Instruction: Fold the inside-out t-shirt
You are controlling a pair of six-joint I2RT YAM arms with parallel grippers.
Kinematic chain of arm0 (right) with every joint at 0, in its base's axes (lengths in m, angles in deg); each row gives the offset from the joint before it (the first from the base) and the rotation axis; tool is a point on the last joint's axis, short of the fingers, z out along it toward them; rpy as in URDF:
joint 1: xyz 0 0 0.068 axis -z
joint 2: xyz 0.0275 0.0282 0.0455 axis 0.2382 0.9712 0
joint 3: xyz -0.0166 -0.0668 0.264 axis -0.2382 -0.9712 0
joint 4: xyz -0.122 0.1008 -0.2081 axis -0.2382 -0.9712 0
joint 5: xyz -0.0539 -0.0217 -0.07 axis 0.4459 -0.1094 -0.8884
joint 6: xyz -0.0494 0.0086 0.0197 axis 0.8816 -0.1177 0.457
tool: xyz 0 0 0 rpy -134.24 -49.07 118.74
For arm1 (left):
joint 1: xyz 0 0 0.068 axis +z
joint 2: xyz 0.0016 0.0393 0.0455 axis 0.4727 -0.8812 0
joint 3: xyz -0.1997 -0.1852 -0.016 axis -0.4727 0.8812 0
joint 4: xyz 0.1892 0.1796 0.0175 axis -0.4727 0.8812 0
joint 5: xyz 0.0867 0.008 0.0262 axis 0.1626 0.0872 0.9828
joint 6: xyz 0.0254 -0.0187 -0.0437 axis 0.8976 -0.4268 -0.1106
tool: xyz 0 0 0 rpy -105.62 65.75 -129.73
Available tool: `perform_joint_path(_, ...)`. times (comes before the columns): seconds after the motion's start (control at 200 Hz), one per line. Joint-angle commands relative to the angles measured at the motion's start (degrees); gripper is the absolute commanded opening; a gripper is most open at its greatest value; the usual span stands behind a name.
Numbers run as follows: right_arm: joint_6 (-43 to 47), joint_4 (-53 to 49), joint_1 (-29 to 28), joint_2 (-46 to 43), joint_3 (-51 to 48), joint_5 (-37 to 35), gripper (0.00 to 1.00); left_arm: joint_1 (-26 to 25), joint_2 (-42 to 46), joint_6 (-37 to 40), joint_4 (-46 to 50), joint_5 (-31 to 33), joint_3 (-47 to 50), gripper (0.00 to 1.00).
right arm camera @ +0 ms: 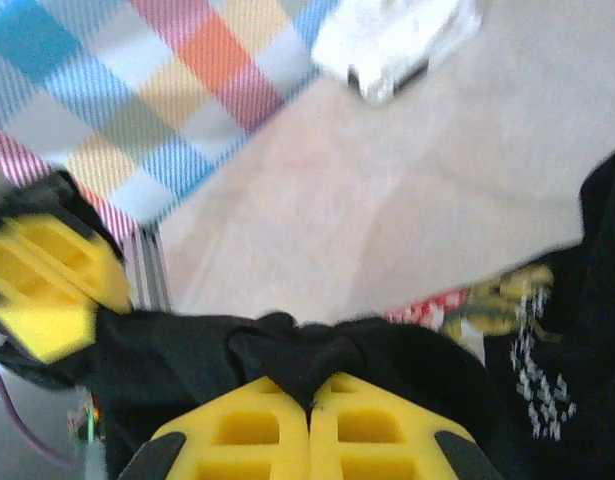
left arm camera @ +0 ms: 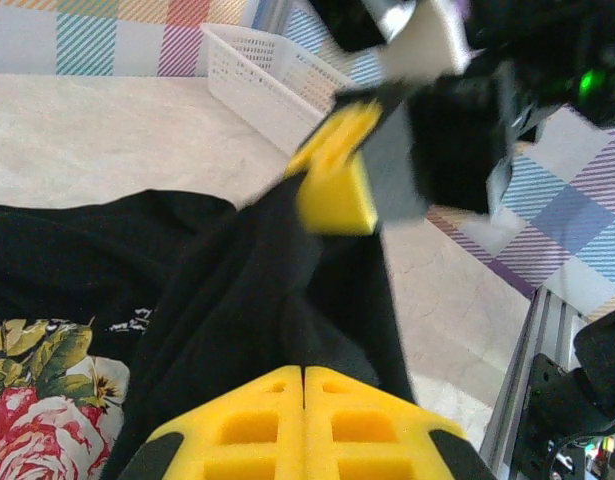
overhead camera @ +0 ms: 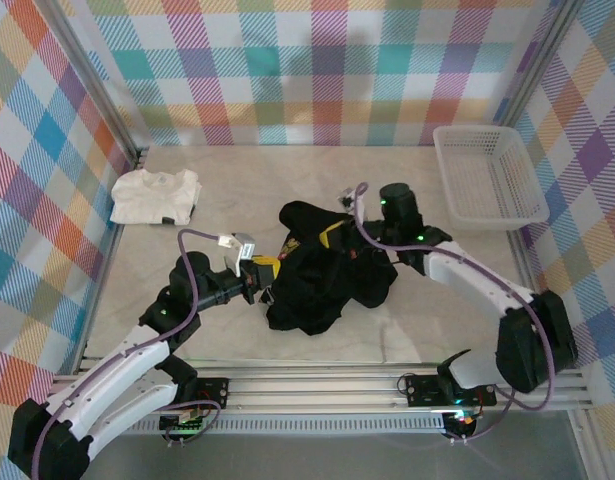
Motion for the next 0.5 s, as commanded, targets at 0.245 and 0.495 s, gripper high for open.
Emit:
perform_joint_path(0.245,-12.63,9.99,-0.45,-2.57,-0.97,2.9,0.0,-3.03,-5.38,0.69,5.46,4.41,-5.94,0.25)
perform_joint_path(0.495,-15.44,9.67,-0.71,-1.53,-1.23,0.72,0.0,-10.26,-7.86,0.11,14.6,17.45,-13.81,0.62)
